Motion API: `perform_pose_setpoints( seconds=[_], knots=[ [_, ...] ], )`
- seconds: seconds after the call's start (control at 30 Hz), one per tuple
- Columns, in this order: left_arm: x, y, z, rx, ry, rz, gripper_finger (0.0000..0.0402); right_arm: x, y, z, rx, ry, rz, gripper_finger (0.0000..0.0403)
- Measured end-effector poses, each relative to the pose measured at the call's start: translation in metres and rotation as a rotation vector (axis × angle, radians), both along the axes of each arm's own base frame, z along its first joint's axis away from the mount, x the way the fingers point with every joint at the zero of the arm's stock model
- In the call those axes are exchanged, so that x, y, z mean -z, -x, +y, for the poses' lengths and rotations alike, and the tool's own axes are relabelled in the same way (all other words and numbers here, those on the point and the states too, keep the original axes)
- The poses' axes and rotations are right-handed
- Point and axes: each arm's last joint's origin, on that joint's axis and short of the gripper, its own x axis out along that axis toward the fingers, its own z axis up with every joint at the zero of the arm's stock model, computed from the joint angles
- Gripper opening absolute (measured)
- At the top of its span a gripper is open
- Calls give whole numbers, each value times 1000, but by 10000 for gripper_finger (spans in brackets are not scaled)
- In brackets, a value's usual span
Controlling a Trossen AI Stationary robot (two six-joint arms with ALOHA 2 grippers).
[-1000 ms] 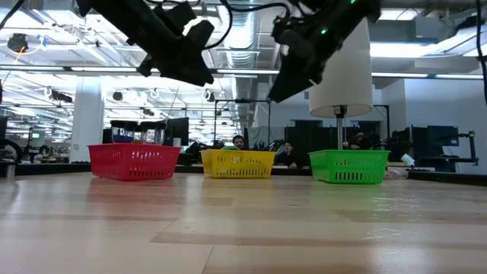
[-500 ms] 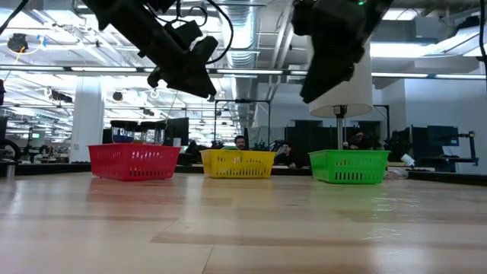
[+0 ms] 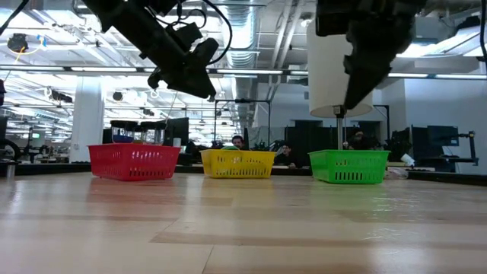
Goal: Pick & Place Office items
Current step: Put the brown watch into the yellow basket
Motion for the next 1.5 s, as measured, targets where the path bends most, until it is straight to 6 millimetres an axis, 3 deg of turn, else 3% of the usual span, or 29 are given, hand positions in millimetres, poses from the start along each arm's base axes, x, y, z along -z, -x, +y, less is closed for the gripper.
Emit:
perform_pose_setpoints(
  seconds=[0.27, 0.57, 0.73, 1.13, 1.5],
  knots=[
    [-1, -1, 0, 7, 4, -9, 111, 7, 2, -1, -12, -57, 83, 147],
    [-1, -1, -1, 30, 19, -13, 111, 9, 13, -2, 47, -170, 230, 214],
    [-1, -1, -1, 30, 19, -12, 111, 9, 18, 8, 111, -272, 290, 238],
    [0, -1, -1, 29, 19, -12, 111, 9, 29, 32, 218, -368, 364, 240],
    [0, -1, -1, 29, 19, -12, 111, 9, 38, 50, 451, -442, 420, 240]
  ],
)
